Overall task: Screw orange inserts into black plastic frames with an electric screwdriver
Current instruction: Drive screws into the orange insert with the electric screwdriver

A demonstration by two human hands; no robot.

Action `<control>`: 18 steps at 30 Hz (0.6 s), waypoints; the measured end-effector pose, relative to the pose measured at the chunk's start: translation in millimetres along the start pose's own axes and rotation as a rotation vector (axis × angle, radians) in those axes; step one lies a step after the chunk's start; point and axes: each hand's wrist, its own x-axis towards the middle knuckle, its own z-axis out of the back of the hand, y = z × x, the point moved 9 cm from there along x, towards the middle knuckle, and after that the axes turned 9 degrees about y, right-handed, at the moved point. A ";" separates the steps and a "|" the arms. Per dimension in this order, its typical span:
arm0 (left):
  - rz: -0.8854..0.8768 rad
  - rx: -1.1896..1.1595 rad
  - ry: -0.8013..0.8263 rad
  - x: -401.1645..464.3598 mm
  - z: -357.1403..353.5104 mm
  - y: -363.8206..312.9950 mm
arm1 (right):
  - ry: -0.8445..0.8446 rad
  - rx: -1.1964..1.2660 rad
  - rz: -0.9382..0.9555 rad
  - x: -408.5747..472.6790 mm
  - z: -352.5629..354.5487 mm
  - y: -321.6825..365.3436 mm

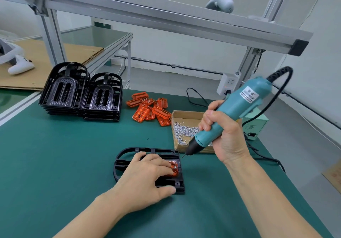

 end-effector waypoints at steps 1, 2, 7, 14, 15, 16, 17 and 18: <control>-0.012 -0.036 -0.021 3.1 6.7 -2.4 | -0.038 0.016 0.021 -2.1 5.4 2.9; -0.022 -0.076 -0.050 7.3 15.0 -4.4 | -0.075 0.030 0.039 -4.2 10.6 5.6; 0.047 -0.215 -0.166 44.8 52.6 3.5 | -0.205 0.035 0.109 -13.9 27.9 16.5; 0.213 -0.116 -0.099 116.3 44.4 17.4 | -0.297 0.048 0.146 -21.4 37.6 18.7; 0.227 -0.089 -0.085 124.2 39.4 17.9 | -0.304 0.045 0.148 -22.0 38.4 18.9; 0.243 -0.063 -0.074 130.9 34.7 18.9 | -0.310 0.041 0.150 -22.5 39.2 19.2; 0.261 -0.036 -0.069 136.5 30.9 20.1 | -0.314 0.038 0.151 -22.9 40.1 19.4; 0.281 -0.009 -0.063 141.4 27.8 21.3 | -0.317 0.036 0.153 -23.5 41.2 19.6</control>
